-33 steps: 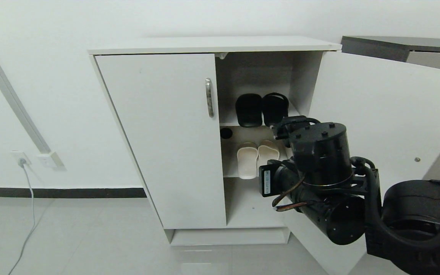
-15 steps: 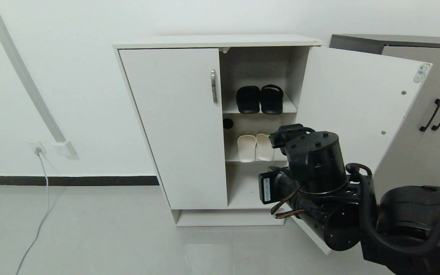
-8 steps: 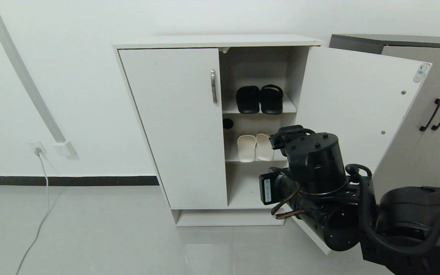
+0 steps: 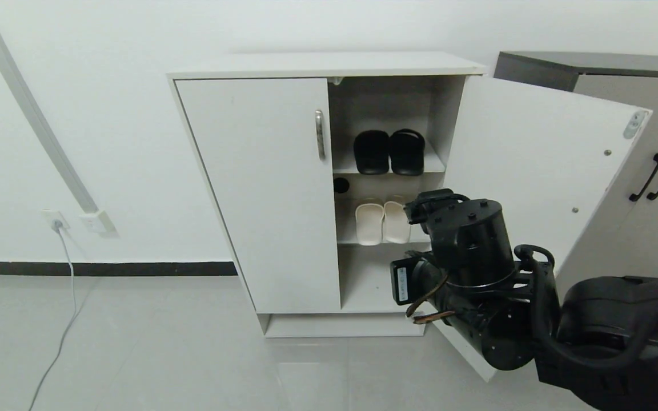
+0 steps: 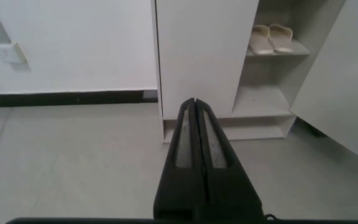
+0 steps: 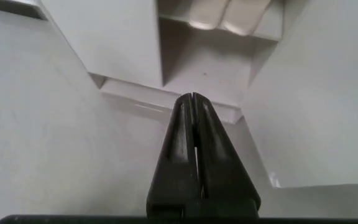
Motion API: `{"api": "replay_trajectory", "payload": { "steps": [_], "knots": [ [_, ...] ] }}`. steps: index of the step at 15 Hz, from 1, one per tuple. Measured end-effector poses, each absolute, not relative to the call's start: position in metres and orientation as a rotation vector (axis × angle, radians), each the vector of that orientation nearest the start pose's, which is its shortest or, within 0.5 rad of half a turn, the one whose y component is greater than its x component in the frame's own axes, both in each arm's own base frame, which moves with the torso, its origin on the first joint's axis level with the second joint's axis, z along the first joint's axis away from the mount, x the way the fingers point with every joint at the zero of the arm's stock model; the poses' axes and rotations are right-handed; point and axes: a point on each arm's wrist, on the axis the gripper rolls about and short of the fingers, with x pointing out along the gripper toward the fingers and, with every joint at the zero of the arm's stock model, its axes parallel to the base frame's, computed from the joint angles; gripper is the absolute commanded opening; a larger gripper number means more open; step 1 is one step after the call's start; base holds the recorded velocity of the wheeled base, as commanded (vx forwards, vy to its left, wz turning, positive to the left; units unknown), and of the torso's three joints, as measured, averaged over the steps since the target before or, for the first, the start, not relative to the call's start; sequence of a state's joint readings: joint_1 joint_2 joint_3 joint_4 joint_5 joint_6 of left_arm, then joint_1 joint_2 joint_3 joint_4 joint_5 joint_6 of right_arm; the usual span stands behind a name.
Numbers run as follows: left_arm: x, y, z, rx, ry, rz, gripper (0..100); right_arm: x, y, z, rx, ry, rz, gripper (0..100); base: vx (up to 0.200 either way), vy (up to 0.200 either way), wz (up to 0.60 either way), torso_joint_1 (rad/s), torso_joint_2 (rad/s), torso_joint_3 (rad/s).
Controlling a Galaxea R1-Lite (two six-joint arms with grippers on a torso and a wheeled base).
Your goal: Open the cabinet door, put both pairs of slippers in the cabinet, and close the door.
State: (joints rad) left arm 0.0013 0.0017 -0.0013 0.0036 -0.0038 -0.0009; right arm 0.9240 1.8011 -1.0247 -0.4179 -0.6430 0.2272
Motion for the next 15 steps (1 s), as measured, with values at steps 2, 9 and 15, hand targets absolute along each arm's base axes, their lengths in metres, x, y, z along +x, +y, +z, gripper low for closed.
{"api": "replay_trajectory", "payload": {
  "steps": [2,9,15],
  "knots": [
    [-0.0228,-0.0002,0.0758,-0.001,0.002,-0.002,0,0.2125,0.2627,0.1899,-0.028,0.282,0.254,0,0.000,0.000,0.00,0.039,-0.51,-0.366],
    [-0.0228,-0.0001,0.0757,0.000,0.003,-0.003,0,0.2128,0.2615,0.1888,-0.033,0.285,0.249,0,0.000,0.000,0.00,0.120,-0.46,-0.344],
    [-0.0228,-0.0001,0.0757,0.000,0.003,-0.003,0,0.2127,0.2614,0.1885,-0.034,0.286,0.249,0,0.000,0.000,0.00,0.173,-0.49,-0.322]
  ]
}}
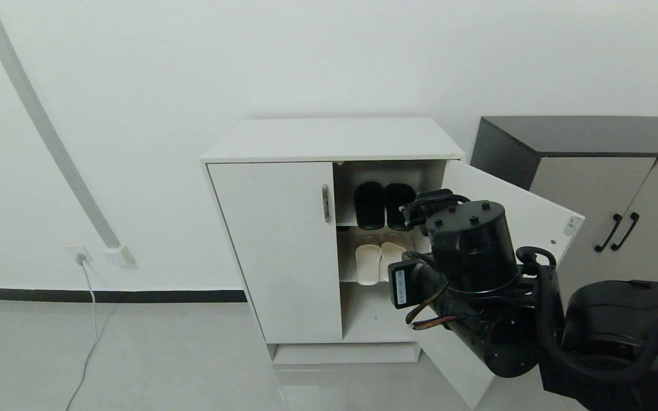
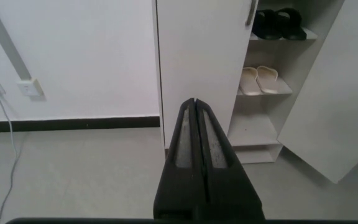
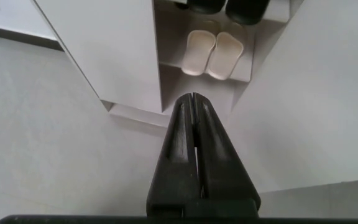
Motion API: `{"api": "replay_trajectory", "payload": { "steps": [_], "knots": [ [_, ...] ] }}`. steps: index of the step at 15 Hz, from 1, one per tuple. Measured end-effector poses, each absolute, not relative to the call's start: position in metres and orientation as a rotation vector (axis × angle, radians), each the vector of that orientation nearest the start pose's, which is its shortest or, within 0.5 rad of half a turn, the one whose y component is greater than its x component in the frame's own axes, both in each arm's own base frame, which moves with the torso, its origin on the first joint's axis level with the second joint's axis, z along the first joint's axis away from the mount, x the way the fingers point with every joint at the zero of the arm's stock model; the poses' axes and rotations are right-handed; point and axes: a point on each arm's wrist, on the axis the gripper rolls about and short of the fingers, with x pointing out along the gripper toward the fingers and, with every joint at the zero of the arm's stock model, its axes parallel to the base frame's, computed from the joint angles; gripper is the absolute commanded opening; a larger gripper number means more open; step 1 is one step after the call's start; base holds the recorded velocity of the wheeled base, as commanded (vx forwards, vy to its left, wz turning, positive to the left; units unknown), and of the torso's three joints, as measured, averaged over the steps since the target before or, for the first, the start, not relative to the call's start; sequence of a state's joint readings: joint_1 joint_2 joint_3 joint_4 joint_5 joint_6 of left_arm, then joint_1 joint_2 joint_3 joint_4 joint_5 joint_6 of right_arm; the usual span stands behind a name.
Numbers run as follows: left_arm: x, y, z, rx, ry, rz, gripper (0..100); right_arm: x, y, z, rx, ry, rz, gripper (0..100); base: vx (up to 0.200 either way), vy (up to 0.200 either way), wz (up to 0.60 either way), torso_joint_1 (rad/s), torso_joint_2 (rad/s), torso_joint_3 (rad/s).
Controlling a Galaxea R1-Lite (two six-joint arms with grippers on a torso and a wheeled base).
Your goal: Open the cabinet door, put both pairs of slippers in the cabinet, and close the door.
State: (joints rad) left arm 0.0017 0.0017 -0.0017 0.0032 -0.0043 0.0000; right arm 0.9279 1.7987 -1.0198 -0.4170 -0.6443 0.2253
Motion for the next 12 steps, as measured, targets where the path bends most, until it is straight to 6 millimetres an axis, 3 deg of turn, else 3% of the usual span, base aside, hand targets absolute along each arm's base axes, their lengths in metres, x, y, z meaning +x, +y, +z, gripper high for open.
{"api": "replay_trajectory", "payload": {
  "steps": [12],
  "knots": [
    [-0.0228,-0.0001,0.0757,0.001,0.003,-0.004,0,0.2159,0.2576,0.1864,-0.048,0.290,0.238,0,0.000,0.000,0.00,0.228,-0.55,-0.324]
  ]
}}
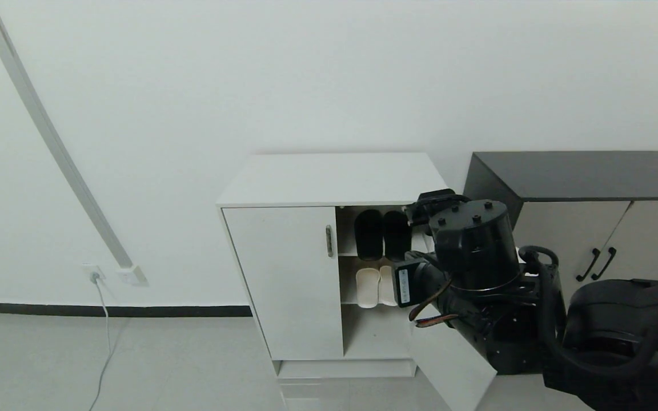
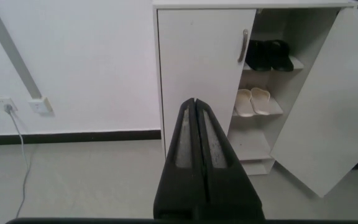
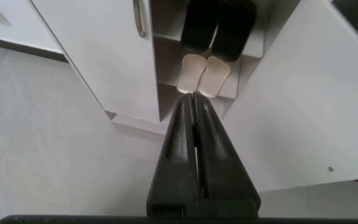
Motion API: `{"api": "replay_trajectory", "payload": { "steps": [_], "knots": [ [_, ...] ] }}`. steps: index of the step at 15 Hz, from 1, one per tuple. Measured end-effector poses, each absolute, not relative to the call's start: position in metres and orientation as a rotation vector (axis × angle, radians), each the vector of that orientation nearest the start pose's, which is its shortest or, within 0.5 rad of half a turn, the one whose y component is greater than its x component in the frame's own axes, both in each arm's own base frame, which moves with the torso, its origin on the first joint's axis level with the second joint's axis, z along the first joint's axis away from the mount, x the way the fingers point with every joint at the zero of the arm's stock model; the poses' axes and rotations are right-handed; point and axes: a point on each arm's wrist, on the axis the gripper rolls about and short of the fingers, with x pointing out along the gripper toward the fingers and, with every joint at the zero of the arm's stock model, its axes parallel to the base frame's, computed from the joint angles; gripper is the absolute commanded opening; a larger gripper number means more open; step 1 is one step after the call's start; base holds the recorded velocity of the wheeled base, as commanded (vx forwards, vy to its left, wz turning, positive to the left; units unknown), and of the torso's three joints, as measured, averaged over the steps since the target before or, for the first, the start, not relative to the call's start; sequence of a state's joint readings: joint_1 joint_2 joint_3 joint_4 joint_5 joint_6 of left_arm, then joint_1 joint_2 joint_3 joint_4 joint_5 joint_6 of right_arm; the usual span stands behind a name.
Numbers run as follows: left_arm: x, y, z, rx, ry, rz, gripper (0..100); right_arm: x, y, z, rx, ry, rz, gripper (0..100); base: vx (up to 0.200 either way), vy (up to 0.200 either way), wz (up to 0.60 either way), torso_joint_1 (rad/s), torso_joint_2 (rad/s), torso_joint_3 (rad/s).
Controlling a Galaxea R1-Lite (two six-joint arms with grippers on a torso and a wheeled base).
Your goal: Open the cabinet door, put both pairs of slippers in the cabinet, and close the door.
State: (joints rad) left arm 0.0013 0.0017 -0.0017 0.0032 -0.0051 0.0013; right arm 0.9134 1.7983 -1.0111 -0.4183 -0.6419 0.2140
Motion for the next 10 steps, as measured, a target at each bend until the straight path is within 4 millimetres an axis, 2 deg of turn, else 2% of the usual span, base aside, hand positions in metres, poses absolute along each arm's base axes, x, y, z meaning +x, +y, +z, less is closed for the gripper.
{"api": "replay_trajectory", "payload": {
  "steps": [2,9,10],
  "knots": [
    [-0.0228,-0.0002,0.0758,0.002,0.002,-0.004,0,0.2169,0.2556,0.1857,-0.050,0.292,0.232,0,0.000,0.000,0.00,0.149,-0.34,-0.185],
    [-0.0228,-0.0002,0.0755,0.000,0.004,-0.003,0,0.2168,0.2546,0.1841,-0.055,0.297,0.231,0,0.000,0.000,0.00,0.007,-0.01,-0.007],
    [-0.0228,-0.0001,0.0755,0.000,0.004,-0.003,0,0.2172,0.2545,0.1840,-0.058,0.297,0.230,0,0.000,0.000,-0.60,0.002,-0.01,-0.002]
  ]
}}
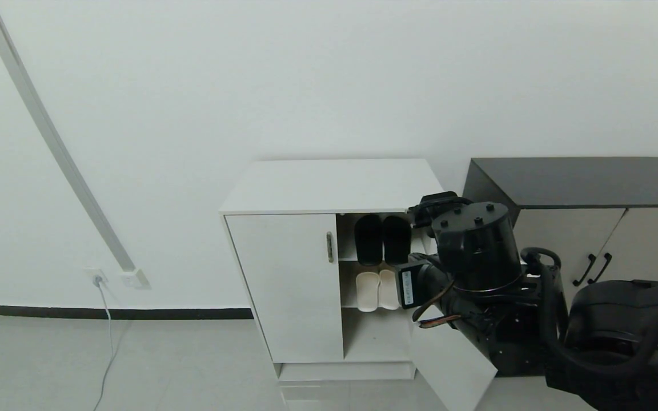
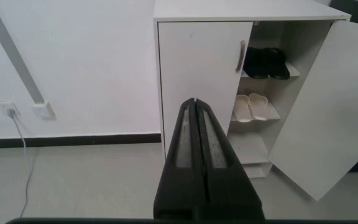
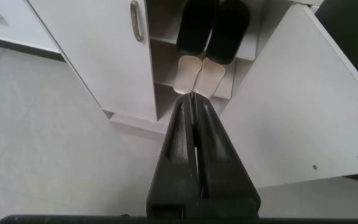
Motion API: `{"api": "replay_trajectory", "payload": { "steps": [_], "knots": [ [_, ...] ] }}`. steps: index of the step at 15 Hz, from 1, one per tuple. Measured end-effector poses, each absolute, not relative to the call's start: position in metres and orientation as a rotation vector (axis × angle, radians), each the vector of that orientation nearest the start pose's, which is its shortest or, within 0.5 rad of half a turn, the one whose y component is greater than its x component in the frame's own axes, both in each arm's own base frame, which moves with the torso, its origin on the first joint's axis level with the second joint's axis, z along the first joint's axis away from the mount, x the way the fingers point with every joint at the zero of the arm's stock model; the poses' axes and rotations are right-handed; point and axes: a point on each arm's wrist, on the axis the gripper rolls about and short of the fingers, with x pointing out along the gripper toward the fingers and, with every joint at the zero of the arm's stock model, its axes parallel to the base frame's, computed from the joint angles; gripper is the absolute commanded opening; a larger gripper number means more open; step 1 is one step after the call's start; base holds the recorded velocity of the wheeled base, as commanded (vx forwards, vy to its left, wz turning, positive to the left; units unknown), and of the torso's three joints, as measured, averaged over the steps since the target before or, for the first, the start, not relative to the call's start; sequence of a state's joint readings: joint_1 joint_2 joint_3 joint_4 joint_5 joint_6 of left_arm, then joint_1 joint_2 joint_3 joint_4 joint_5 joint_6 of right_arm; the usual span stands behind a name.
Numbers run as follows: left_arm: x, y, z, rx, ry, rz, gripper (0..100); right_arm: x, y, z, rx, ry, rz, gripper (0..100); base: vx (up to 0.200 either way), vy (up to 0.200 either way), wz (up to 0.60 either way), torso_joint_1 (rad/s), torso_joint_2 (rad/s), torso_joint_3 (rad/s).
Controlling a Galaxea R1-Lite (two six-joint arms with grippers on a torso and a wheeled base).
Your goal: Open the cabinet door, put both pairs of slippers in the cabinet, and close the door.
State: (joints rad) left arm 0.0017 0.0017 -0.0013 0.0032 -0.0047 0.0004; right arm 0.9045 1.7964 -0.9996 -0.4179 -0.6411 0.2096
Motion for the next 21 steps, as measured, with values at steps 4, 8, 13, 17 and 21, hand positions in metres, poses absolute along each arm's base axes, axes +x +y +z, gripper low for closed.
{"api": "replay_trajectory", "payload": {
  "steps": [4,8,13,17,21],
  "knots": [
    [-0.023,0.000,0.076,0.000,0.003,-0.004,0,0.219,0.254,0.184,-0.059,0.295,0.225,0,0.000,0.000,-0.60,0.004,0.00,0.000],
    [-0.023,0.000,0.076,0.000,0.003,-0.003,0,0.222,0.251,0.183,-0.059,0.299,0.220,0,0.000,0.000,-0.15,0.007,0.00,-0.003],
    [-0.023,0.000,0.076,0.000,0.003,-0.003,0,0.225,0.250,0.181,-0.060,0.305,0.215,0,-0.040,0.000,0.00,0.000,0.00,0.000],
    [-0.023,0.000,0.076,0.000,0.003,-0.003,0,0.227,0.248,0.181,-0.060,0.307,0.203,0,-0.100,0.000,0.00,0.002,0.00,0.002],
    [-0.023,0.000,0.076,0.001,0.003,-0.004,0,0.250,0.239,0.180,-0.043,0.295,0.157,0,0.000,0.000,0.00,0.000,0.00,0.000]
  ]
}}
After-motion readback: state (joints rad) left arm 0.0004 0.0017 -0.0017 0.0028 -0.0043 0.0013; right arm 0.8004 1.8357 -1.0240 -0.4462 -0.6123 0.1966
